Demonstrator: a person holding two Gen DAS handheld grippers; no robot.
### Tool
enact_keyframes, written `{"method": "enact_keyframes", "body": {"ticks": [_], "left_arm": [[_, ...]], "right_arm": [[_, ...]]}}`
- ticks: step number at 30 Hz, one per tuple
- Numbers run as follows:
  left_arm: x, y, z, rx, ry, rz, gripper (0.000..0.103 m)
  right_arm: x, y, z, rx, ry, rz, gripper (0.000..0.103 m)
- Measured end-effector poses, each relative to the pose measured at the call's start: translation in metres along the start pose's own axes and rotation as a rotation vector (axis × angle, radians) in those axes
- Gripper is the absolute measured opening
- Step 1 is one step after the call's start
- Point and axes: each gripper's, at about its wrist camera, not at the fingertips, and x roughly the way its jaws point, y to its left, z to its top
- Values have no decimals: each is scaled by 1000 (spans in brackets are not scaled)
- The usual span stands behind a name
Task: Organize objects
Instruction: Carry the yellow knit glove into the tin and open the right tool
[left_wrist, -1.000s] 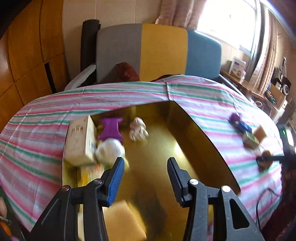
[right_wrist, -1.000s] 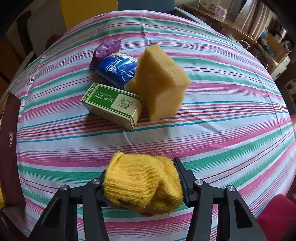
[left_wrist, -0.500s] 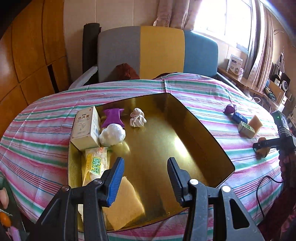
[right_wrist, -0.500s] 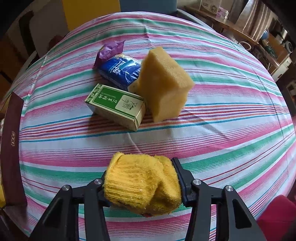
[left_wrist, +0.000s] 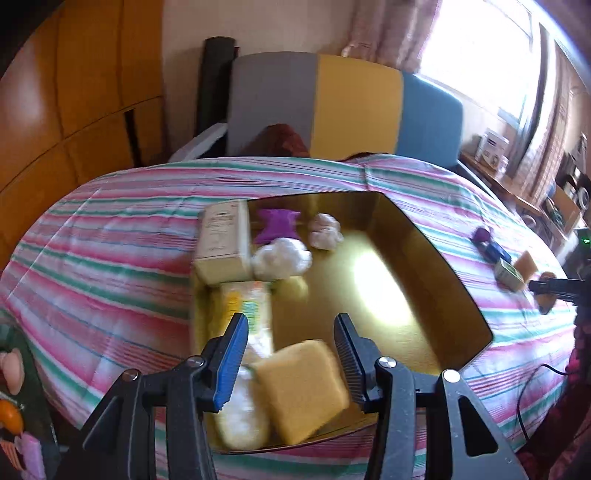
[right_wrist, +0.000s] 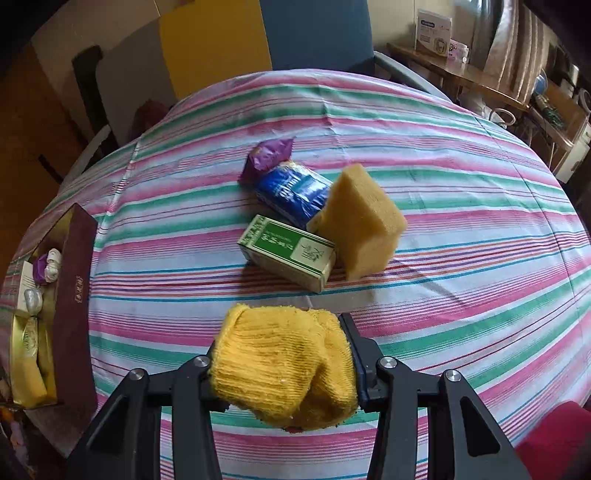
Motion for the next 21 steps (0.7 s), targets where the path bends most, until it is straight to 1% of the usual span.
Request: {"method": "enact_keyframes", "body": {"ticks": [2, 4, 7, 10, 12, 14, 17, 19, 21], "left_arm": [[-3, 20, -1, -59, 1, 19, 49], [-5, 35, -3, -91, 3, 39, 49], [-6, 55, -8, -143, 13, 49, 49], [-7, 66, -12, -159, 14, 60, 49], [-7, 71, -14, -166, 13, 63, 49], [-7, 74, -15, -174, 16, 62, 49], [-5, 78, -18, -184, 19, 58, 49], [-4, 80, -18, -191, 23, 57, 49], [-3, 84, -18, -200, 26, 54, 49]], "right_arm": [[-7, 15, 9, -26, -33, 37, 47], [-25, 41, 13, -75, -70, 95, 48], [-39, 91, 21, -164, -103, 193, 48], [-44, 154, 21, -244, -107, 311, 48], [-37, 200, 18, -295, -85, 387, 48], [-23, 242, 14, -342, -55, 429, 48], [8, 297, 4, -371, 13, 466, 48], [30, 326, -3, -367, 61, 489, 50], [51, 353, -11, -375, 101, 491, 51]]}}
